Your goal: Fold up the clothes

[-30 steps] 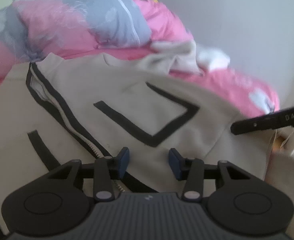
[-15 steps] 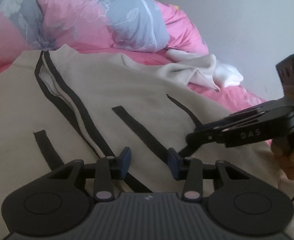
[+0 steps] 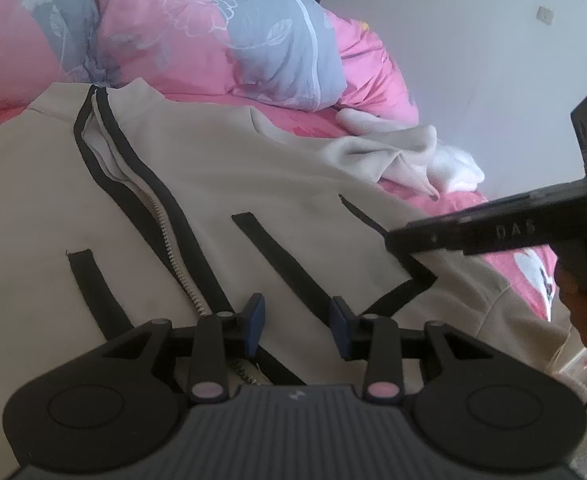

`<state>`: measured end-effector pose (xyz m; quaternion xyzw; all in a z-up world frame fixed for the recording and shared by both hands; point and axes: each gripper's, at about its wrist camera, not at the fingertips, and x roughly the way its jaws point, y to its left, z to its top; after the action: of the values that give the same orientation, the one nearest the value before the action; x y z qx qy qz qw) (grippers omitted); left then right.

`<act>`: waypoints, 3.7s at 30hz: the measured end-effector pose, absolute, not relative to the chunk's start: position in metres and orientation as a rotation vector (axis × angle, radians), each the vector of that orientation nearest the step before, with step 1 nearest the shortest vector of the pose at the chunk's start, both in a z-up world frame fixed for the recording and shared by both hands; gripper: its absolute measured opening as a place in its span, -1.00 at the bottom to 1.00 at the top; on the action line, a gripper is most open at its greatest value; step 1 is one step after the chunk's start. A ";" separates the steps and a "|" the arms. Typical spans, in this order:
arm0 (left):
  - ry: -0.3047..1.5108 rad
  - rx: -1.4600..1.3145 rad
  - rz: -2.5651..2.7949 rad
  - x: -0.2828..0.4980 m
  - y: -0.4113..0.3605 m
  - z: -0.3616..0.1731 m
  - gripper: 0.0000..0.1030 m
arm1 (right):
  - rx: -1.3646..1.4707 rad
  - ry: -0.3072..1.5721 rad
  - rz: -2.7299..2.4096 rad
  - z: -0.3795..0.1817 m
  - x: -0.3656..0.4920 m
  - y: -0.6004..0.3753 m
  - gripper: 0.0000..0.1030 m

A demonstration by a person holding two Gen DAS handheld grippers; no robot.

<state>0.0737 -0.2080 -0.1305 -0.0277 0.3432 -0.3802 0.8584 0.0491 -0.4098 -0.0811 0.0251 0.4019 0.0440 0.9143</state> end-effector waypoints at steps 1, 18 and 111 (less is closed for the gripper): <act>0.721 -0.069 -0.802 0.074 -0.207 -0.131 -0.28 | 0.051 0.822 0.087 -0.079 0.051 -0.411 -0.44; 0.685 -0.546 -0.632 0.097 -0.131 -0.138 0.13 | 0.052 0.801 0.257 -0.082 0.036 -0.360 -0.20; 0.669 -0.101 -0.583 0.079 -0.183 -0.130 0.20 | -0.116 0.759 0.080 -0.075 0.203 -0.385 -0.59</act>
<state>0.0788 -0.1833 -0.1296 -0.0489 0.3237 -0.2820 0.9018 0.2027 -0.3853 -0.0749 -0.0564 0.3699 0.0388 0.9265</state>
